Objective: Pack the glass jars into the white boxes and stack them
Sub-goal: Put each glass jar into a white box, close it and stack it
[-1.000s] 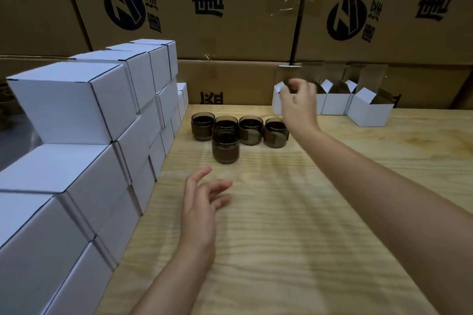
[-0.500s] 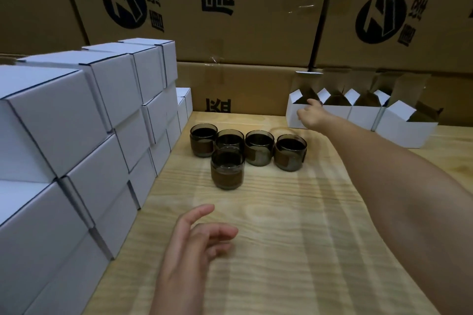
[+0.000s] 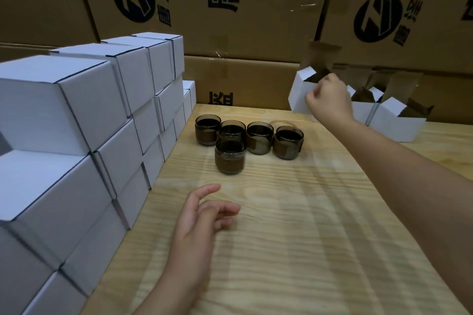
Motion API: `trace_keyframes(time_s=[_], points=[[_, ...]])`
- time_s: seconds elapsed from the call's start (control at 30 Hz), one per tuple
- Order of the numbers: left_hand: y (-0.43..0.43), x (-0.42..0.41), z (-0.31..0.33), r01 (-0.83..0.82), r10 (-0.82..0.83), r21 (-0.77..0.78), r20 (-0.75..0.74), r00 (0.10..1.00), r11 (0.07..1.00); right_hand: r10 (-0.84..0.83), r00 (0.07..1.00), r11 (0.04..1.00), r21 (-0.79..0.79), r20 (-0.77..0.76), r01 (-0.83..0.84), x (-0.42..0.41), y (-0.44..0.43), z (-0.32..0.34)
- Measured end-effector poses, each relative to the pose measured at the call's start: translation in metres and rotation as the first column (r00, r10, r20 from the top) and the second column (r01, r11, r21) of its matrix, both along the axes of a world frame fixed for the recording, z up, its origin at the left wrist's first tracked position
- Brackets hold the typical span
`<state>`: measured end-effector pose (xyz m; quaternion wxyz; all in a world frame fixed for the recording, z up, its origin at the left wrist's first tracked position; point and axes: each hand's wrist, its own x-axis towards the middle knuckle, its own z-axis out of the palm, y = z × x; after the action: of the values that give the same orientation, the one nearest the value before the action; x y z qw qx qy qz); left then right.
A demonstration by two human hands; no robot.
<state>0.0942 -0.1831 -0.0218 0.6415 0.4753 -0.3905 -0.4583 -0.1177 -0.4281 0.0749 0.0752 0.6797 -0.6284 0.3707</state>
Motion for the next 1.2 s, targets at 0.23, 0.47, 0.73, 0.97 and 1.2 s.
trace_keyframes(time_s=[0.23,0.47,0.73,0.97,1.2], points=[[0.0,-0.002,0.005,0.014,-0.014,-0.012,-0.028,1.0,1.0,0.188,0.98,0.933,-0.325,0.069,-0.156,0.034,0.147,-0.016],[0.004,-0.004,0.009,0.128,-0.129,-0.076,-0.009,0.992,0.989,0.269,0.963,0.921,-0.285,-0.023,-0.265,0.08,0.248,-0.077],[-0.001,-0.003,-0.001,0.162,-0.146,-0.111,0.139,0.979,0.981,0.464,0.885,0.835,-0.354,0.041,-0.421,0.085,0.257,-0.089],[-0.001,-0.005,-0.002,0.166,-0.141,-0.103,0.22,0.965,0.981,0.351,0.72,0.936,-0.235,0.599,-0.261,0.068,0.231,-0.077],[-0.001,-0.004,-0.001,0.176,-0.144,-0.112,0.247,0.958,0.978,0.215,0.559,0.962,-0.075,0.801,-0.262,0.055,0.22,-0.088]])
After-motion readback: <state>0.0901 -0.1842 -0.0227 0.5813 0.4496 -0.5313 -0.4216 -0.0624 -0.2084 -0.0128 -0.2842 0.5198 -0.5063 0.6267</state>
